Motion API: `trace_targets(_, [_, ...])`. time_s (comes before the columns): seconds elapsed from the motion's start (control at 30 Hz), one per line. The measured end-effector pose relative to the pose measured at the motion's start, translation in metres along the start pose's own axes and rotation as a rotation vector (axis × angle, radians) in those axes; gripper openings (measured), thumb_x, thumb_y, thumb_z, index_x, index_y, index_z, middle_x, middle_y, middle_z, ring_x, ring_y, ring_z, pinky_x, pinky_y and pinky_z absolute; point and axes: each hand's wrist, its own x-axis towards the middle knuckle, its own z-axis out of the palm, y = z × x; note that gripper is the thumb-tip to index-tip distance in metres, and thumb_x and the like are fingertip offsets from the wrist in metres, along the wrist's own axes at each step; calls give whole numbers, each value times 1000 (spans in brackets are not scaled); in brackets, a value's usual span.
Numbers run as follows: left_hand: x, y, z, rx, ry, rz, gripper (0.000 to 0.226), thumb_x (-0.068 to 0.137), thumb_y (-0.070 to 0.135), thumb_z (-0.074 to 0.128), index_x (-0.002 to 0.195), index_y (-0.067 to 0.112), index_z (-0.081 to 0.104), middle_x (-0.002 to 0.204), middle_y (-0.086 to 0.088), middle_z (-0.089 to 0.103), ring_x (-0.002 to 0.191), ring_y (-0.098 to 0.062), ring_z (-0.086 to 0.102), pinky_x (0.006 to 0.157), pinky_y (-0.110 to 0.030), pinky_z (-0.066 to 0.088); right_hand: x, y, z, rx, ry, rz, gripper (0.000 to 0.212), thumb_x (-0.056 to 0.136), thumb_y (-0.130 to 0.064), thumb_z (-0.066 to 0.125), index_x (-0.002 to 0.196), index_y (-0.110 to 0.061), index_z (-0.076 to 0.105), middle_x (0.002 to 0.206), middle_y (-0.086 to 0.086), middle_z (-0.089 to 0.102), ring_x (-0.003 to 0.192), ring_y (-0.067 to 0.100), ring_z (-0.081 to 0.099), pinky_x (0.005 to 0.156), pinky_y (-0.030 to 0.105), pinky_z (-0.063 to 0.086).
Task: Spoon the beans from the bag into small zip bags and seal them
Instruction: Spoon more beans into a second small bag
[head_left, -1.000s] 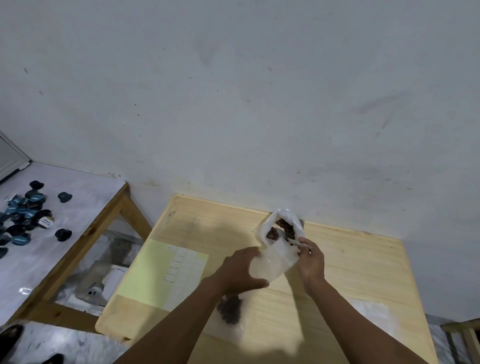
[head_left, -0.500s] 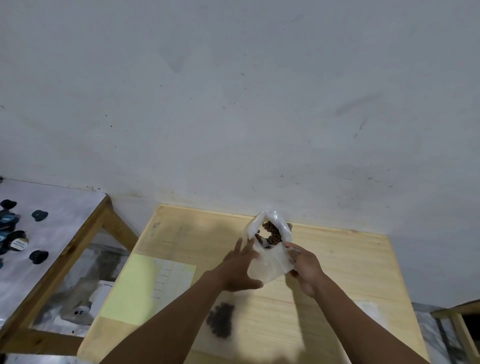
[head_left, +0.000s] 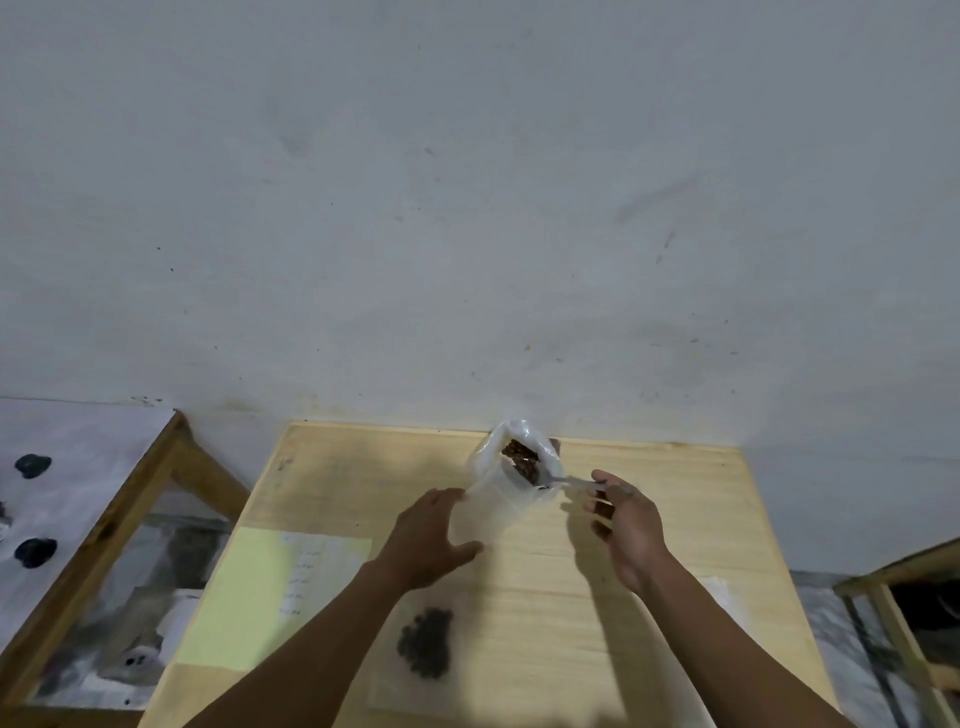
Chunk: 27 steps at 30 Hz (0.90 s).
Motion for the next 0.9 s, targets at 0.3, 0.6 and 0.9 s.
trace_targets(0.3, [-1, 4, -7, 28, 97, -66, 74, 80, 50, 69, 140, 18, 40, 138, 0, 46, 123, -19, 47, 101, -32, 41, -20, -21, -7, -6, -20, -165, 26, 102, -15, 42, 102, -15, 68, 83, 2, 62, 74, 15, 58, 69, 32, 40])
trace_targets(0.6, [-4, 15, -1, -27, 142, -47, 71, 80, 45, 72, 138, 17, 42, 139, 1, 45, 129, -19, 40, 103, -34, 41, -42, -30, 1, -291, -175, -382, 25, 103, -17, 44, 104, -19, 69, 86, 1, 65, 80, 14, 58, 70, 27, 44])
trace_targets(0.9, [-10, 12, 5, -99, 234, -87, 59, 75, 47, 76, 123, 21, 53, 123, 8, 55, 116, -16, 48, 94, -32, 43, -47, -39, 7, -516, -296, -694, 26, 103, -15, 46, 110, -28, 66, 112, -8, 67, 96, 8, 64, 83, 18, 48])
